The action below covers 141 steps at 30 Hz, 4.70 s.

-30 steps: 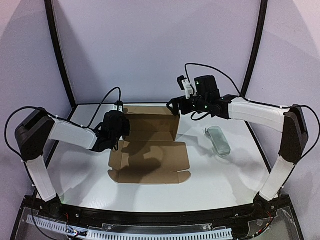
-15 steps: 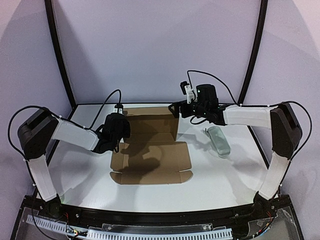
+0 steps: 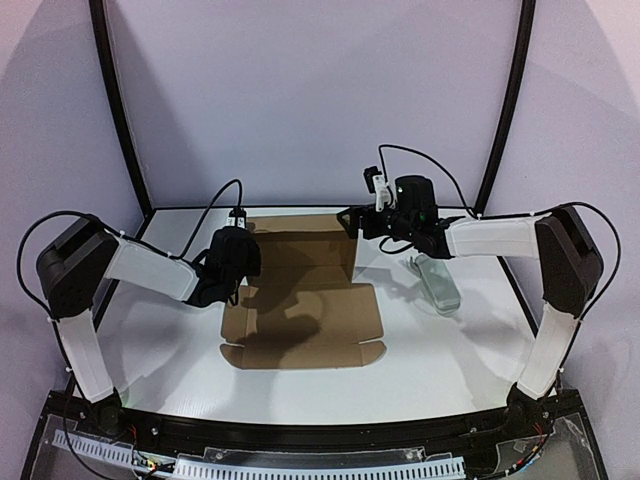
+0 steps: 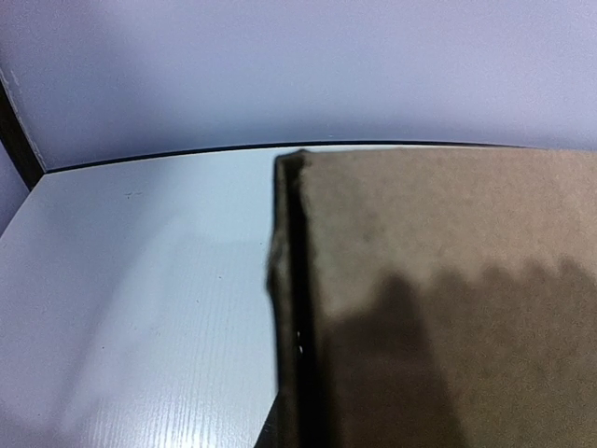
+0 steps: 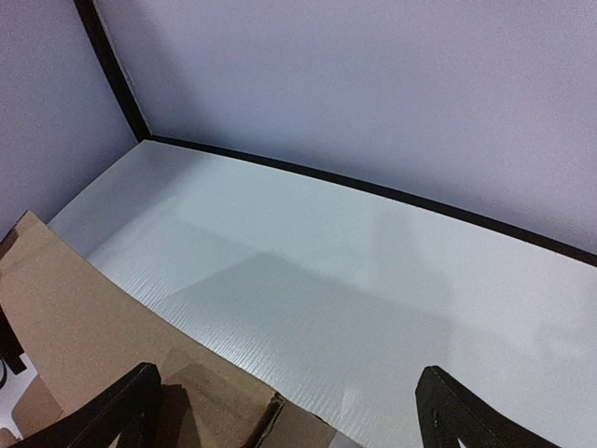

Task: Fold the paper box

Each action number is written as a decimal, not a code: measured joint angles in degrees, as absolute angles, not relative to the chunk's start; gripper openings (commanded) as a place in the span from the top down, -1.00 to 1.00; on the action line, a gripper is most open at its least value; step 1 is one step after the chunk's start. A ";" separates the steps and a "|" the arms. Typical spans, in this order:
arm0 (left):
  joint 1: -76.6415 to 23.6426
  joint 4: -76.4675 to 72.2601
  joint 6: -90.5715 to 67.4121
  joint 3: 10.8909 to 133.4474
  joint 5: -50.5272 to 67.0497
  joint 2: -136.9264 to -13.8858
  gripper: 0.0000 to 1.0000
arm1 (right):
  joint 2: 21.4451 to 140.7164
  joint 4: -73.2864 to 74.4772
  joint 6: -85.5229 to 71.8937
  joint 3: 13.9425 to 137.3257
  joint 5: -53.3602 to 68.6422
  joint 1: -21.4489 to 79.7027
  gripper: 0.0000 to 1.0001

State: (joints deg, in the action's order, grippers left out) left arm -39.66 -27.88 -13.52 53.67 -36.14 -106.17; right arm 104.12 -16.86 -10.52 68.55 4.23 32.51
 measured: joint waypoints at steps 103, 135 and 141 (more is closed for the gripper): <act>-22.00 44.40 -19.44 82.48 -37.69 -62.85 -0.97 | 99.07 42.04 -8.40 71.83 -2.87 18.02 -0.97; -13.98 38.20 -47.72 39.48 -13.47 -54.24 -0.97 | 95.72 43.09 -26.04 74.61 1.13 29.32 0.21; -13.98 34.81 -50.41 35.73 -10.83 -52.77 -0.97 | 97.91 29.19 -44.21 81.45 10.11 47.66 0.20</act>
